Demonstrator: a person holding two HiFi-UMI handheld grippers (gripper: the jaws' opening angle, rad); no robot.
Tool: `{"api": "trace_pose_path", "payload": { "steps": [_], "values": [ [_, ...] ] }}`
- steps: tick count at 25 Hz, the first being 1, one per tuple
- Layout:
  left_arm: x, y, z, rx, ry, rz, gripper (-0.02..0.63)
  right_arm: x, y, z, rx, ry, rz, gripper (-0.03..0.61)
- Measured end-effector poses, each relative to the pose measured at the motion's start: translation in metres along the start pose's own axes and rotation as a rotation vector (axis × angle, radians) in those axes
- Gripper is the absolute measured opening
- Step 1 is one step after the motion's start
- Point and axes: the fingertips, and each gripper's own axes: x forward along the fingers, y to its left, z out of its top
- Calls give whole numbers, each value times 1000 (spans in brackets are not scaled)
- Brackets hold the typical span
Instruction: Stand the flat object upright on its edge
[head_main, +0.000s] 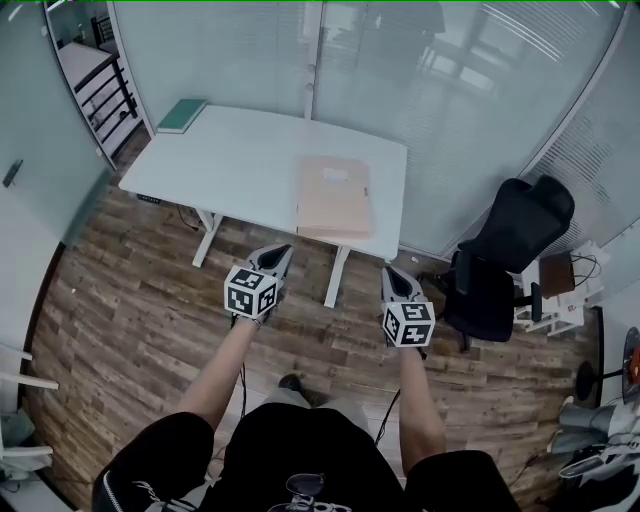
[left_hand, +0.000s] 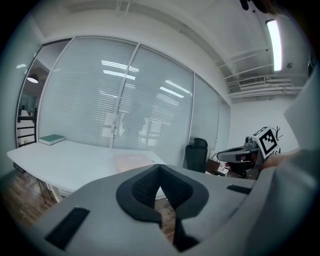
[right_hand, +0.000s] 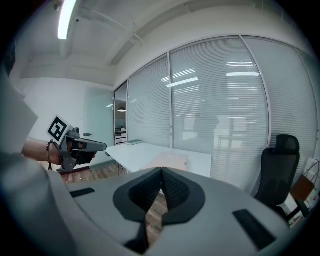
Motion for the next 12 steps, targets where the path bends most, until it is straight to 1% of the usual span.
{"api": "trace_pose_path", "payload": {
  "steps": [6, 12],
  "values": [
    [29, 7, 6, -3, 13, 7, 20, 25, -25, 4, 13, 3, 10, 21],
    [66, 10, 12, -7, 22, 69, 20, 55, -61, 9, 7, 1, 69, 21]
  ]
}}
